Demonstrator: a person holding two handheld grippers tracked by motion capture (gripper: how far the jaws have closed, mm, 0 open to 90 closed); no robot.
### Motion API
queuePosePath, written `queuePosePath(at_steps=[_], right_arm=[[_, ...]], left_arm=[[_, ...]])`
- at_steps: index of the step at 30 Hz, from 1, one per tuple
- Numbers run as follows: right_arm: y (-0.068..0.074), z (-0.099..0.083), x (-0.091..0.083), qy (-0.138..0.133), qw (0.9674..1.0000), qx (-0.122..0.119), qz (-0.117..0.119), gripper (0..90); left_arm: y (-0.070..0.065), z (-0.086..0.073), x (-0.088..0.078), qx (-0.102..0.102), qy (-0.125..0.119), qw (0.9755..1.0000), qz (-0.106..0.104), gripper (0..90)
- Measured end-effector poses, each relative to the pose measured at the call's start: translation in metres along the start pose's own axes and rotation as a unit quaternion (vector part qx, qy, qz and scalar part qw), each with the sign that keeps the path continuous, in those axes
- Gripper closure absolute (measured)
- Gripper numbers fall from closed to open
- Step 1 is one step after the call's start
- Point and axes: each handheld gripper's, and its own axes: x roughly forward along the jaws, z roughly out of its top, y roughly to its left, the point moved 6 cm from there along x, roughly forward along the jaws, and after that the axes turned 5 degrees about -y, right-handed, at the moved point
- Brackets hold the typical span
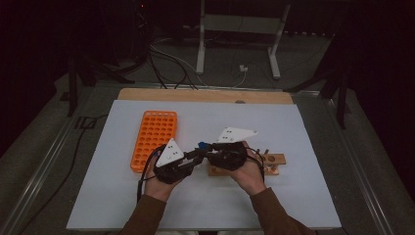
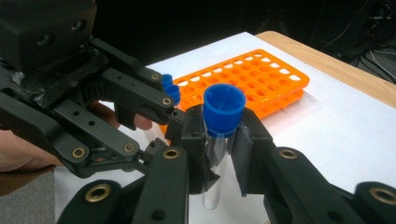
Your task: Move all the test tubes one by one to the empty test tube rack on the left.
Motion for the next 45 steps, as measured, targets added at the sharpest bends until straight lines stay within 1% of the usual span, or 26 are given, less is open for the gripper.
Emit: queuePosePath(at_steps=[9,12,15,18,20,21,23,27,31,34,39,45], right_arm=[[0.001,0.000,0.000,-0.001,1.0000,0.001,0.003,75.3],[0.001,0.001,-0.002,-0.008,0.9999,0.004,0.012,64.0],[0.000,0.001,-0.005,-0.016,0.9995,0.012,0.023,51.7],[-0.003,0.003,-0.010,-0.025,0.9993,0.020,0.019,38.3],[-0.004,0.004,-0.012,-0.031,0.9990,0.026,0.017,31.1],[-0.006,0.004,-0.013,-0.034,0.9990,0.027,0.013,24.9],[-0.009,0.004,-0.015,-0.035,0.9988,0.033,0.000,15.7],[-0.018,0.005,-0.020,-0.039,0.9981,0.039,-0.027,3.8],[-0.027,0.003,-0.026,-0.033,0.9977,0.038,-0.046,2.0],[-0.034,-0.001,-0.029,-0.027,0.9972,0.039,-0.058,0.3],[-0.042,-0.010,-0.036,-0.023,0.9968,0.045,-0.062,0.3],[-0.051,-0.020,-0.045,-0.025,0.9952,0.057,-0.076,0.0]], left_arm=[[0.000,-0.001,-0.001,0.000,-0.003,1.0000,-0.004,77.8],[0.002,-0.001,-0.002,-0.002,-0.003,1.0000,-0.002,77.9],[0.005,-0.002,-0.003,-0.009,-0.002,1.0000,0.003,78.0],[0.009,-0.004,-0.006,-0.015,-0.002,0.9999,0.009,78.0],[0.012,-0.004,-0.008,-0.018,-0.003,0.9997,0.013,78.0],[0.013,-0.004,-0.009,-0.020,-0.003,0.9997,0.014,78.0],[0.015,-0.005,-0.012,-0.023,-0.002,0.9996,0.018,78.0],[0.017,-0.004,-0.017,-0.023,-0.004,0.9995,0.021,78.0],[0.020,-0.003,-0.021,-0.028,-0.009,0.9993,0.022,78.0],[0.021,-0.003,-0.025,-0.028,-0.009,0.9993,0.023,78.0],[0.024,-0.004,-0.033,-0.028,-0.010,0.9992,0.027,78.0],[0.030,-0.003,-0.043,-0.033,-0.017,0.9987,0.034,77.9]])
